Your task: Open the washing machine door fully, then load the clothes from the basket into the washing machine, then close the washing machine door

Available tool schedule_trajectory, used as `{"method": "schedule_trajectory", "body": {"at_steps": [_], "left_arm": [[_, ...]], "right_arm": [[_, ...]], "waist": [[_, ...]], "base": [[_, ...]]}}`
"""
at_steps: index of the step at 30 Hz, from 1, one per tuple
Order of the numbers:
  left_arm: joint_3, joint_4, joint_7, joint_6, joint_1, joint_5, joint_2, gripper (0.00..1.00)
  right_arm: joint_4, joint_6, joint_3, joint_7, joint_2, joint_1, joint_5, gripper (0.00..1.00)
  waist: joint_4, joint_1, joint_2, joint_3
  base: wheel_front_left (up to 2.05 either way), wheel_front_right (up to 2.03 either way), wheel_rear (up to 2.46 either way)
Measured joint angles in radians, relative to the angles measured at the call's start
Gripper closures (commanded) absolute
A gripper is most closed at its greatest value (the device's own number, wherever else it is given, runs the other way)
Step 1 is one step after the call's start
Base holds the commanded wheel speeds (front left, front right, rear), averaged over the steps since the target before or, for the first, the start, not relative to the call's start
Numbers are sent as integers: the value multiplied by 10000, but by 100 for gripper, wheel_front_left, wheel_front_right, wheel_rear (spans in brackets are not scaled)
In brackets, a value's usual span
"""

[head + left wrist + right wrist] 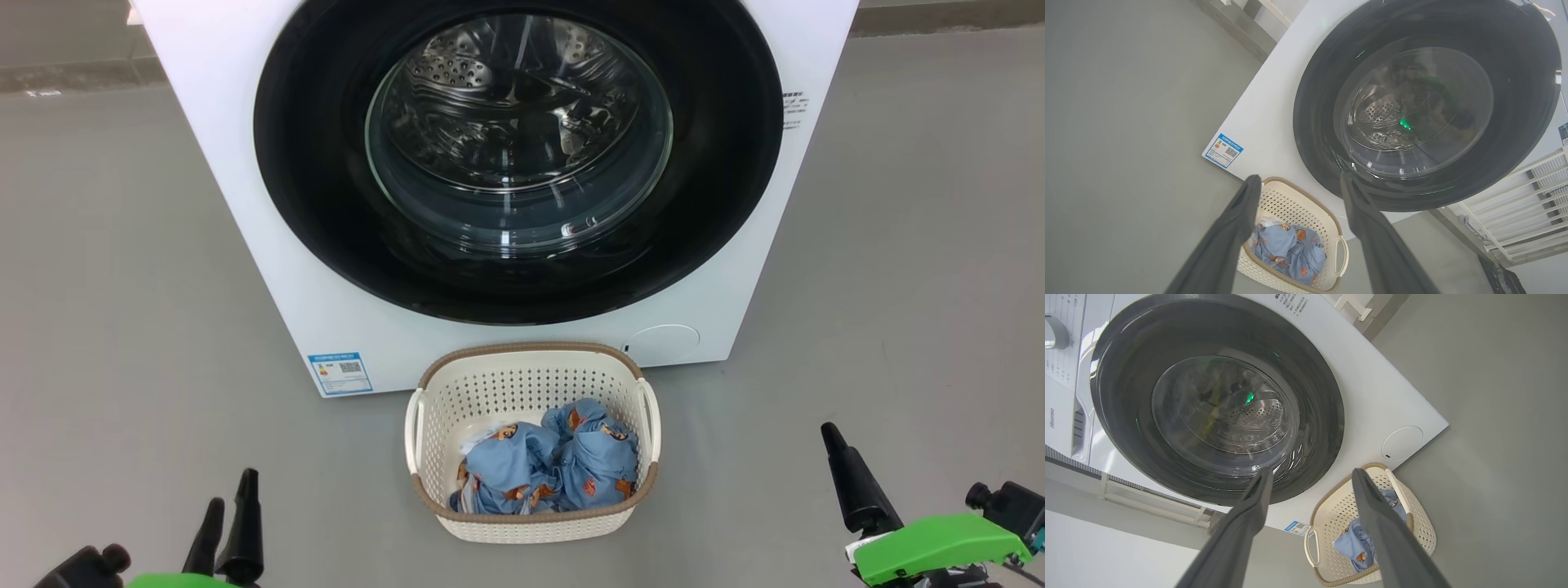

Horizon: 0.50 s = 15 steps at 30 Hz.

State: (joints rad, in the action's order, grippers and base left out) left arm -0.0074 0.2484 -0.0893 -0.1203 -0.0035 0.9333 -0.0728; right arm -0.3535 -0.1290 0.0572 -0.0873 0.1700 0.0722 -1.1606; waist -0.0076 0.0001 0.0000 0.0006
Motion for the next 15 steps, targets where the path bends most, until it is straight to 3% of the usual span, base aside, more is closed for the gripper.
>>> {"method": "schedule_trajectory", "body": {"at_steps": [15], "left_arm": [[-274, -23, -443, -31, -2, -2631, -184, 0]], "right_arm": [[-151, 0, 360, -431, 391, 258, 2447, 0]], "waist": [[-19, 0, 0, -13]], "base": [[0, 0, 0]]}}
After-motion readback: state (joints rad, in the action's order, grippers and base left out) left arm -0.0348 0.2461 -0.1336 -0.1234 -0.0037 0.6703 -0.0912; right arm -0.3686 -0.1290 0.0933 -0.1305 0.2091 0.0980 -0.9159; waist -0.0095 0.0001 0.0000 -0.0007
